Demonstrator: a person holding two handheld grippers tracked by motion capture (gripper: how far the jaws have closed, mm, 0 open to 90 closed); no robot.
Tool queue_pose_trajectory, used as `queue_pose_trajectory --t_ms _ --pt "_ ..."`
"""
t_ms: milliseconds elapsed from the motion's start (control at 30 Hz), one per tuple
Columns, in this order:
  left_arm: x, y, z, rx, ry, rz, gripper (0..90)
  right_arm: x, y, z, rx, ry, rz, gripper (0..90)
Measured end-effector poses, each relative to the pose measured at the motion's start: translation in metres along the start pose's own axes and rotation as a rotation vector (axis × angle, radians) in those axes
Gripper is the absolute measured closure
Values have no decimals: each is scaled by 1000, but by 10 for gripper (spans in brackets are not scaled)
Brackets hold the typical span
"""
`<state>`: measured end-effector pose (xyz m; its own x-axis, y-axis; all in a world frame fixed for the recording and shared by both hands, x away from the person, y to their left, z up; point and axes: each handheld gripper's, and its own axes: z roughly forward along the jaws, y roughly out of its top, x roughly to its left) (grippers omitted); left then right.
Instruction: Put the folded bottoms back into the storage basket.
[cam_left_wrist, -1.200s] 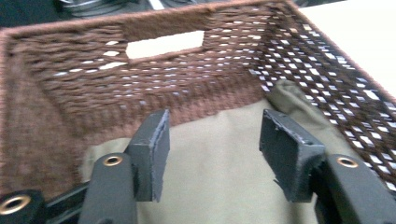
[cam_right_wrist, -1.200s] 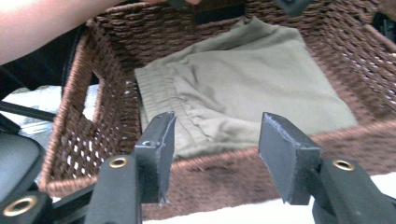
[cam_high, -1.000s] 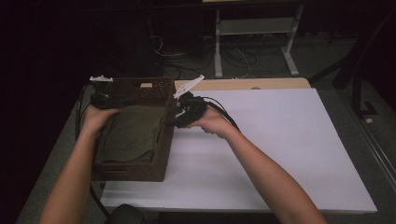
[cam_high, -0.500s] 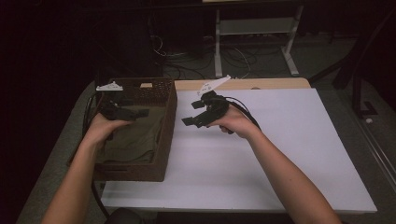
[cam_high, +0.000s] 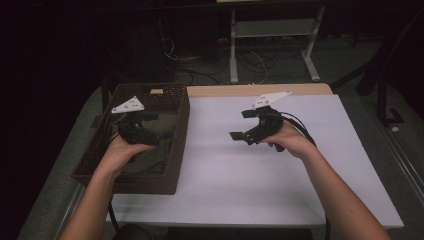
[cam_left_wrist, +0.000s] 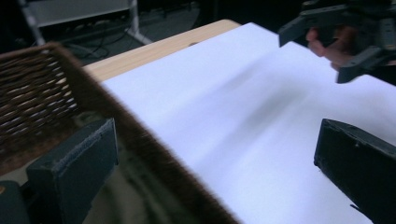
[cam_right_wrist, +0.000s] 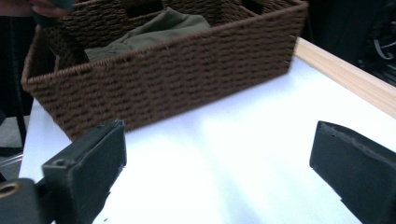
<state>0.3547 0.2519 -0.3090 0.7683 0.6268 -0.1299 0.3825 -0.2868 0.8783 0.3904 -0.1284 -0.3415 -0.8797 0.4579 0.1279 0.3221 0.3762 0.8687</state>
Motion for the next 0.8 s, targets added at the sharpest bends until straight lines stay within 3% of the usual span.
queue_pose_trajectory --t_ms 200,367,600,800 --pt "-25 -1 7 -23 -34 38 0 -6 -21 -39 -12 -37 22 30" --pt "-36 -6 13 -32 -77 46 0 -6 -33 -65 -25 -62 24 27" --pt "-39 -22 19 -42 -93 43 0 -5 -51 -101 -31 -111 28 22" --pt "-39 -22 18 -40 -94 47 0 -2 -72 -124 -39 -149 36 17"
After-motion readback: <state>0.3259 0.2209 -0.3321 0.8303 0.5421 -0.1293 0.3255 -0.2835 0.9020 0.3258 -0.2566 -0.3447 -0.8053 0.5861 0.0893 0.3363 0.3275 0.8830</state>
